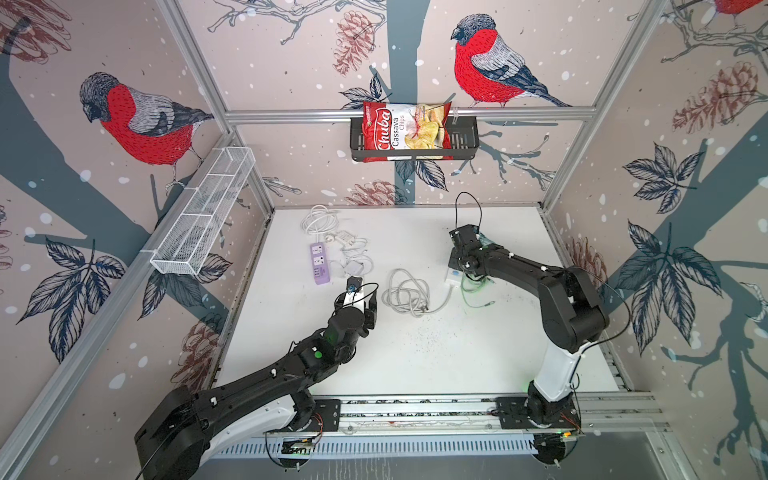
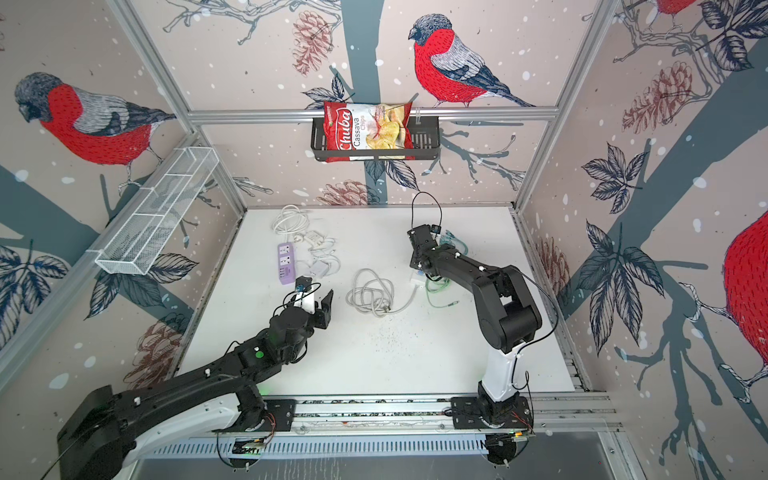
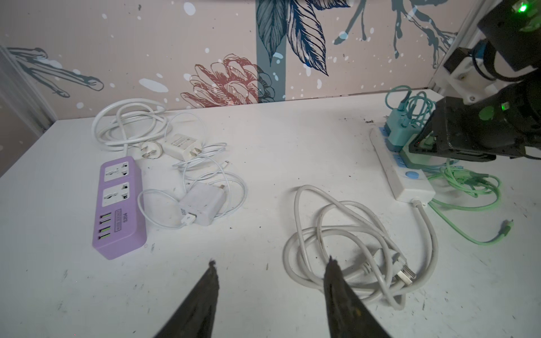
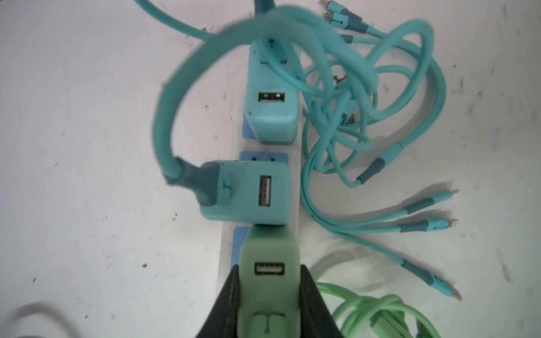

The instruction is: Insert the plug

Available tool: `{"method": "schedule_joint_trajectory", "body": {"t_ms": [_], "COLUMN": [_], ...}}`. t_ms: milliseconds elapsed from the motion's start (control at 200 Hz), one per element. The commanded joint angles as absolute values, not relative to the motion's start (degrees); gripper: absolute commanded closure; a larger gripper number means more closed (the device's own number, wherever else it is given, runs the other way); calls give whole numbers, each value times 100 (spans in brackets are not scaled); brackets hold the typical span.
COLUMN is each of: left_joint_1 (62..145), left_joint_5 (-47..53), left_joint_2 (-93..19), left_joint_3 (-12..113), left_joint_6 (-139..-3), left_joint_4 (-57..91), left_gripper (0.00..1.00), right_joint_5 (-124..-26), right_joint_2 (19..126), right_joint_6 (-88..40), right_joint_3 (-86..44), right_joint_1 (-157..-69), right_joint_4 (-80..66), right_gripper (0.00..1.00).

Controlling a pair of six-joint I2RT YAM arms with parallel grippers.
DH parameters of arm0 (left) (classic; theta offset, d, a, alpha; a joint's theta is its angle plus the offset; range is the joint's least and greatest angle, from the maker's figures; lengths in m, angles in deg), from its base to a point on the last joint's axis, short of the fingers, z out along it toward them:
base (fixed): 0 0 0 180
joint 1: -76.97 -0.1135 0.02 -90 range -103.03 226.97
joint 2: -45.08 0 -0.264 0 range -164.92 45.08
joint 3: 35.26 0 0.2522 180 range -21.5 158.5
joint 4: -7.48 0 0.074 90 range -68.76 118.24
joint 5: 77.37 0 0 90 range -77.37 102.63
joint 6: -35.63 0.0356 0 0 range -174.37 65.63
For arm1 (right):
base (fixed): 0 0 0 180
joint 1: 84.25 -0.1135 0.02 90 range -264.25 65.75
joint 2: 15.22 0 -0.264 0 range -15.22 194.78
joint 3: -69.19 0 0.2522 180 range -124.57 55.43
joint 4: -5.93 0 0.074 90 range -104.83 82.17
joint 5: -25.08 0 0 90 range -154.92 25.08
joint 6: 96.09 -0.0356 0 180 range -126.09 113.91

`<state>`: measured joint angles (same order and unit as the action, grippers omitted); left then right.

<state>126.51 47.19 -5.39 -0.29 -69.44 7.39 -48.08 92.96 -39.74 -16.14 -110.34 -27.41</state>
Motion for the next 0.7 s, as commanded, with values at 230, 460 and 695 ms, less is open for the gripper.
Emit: {"method": "schedule_joint_trajectory", "body": {"t_ms": [230, 460, 695], "left_joint_1": [11786, 10095, 9237], "left_joint_5": [5036, 4036, 3848], "left_joint_2": [-323, -950, -1992], "left_joint_3": [369, 744, 1196], "left_joint_6": [-7446, -7612, -7386], "left_joint_4": [1705, 1703, 1106], "left_gripper": [39, 33, 33], "right_joint_5": [-4819, -4967, -5400], "right_joint_2": [9580, 9527, 9326], "right_joint_6": [-3346, -3226, -3084], "right_joint_3": [-1750, -1611, -1523], "right_joint_1": [-10290, -10213, -10193], "right_joint_4": [-4708, -4552, -4292], "right_gripper": [91, 86, 75]}}
